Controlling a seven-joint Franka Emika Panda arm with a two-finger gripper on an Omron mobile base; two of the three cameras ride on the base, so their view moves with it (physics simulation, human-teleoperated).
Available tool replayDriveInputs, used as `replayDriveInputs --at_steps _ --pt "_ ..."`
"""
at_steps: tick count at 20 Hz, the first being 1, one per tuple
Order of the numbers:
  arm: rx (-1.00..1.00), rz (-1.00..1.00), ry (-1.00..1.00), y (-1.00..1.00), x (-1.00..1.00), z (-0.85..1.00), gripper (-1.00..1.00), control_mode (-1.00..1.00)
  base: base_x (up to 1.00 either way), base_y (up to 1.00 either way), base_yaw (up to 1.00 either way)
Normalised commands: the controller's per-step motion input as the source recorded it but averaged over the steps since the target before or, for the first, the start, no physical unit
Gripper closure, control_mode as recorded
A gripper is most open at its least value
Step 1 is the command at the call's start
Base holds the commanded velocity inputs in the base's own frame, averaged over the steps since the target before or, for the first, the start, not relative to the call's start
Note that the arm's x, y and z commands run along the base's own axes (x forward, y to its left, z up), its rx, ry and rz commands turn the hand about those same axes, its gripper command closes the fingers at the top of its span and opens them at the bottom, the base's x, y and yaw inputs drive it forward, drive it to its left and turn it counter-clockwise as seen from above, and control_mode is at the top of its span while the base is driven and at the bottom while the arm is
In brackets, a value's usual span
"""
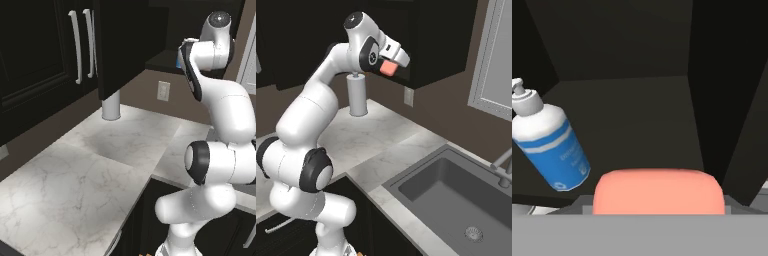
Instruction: Pick up the bar soap and soap dispenser from the sink, and place them back in the cabinet, and close the cabinet door.
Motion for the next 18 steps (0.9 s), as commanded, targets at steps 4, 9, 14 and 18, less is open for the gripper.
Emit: replayDriveInputs --at_steps 4,9,14,18 --pt "0.0 0.0 0.0 -0.09 0.04 0.0 1.0 -1.0 0.0 0.0 0.0" --pt "0.0 0.0 0.0 -0.06 0.06 0.0 1.0 -1.0 0.0 0.0 0.0" --pt "0.0 0.0 0.0 -0.01 0.09 0.0 1.0 -1.0 0.0 0.0 0.0" --pt "0.0 0.0 0.0 -0.01 0.11 0.0 1.0 -1.0 0.0 0.0 0.0"
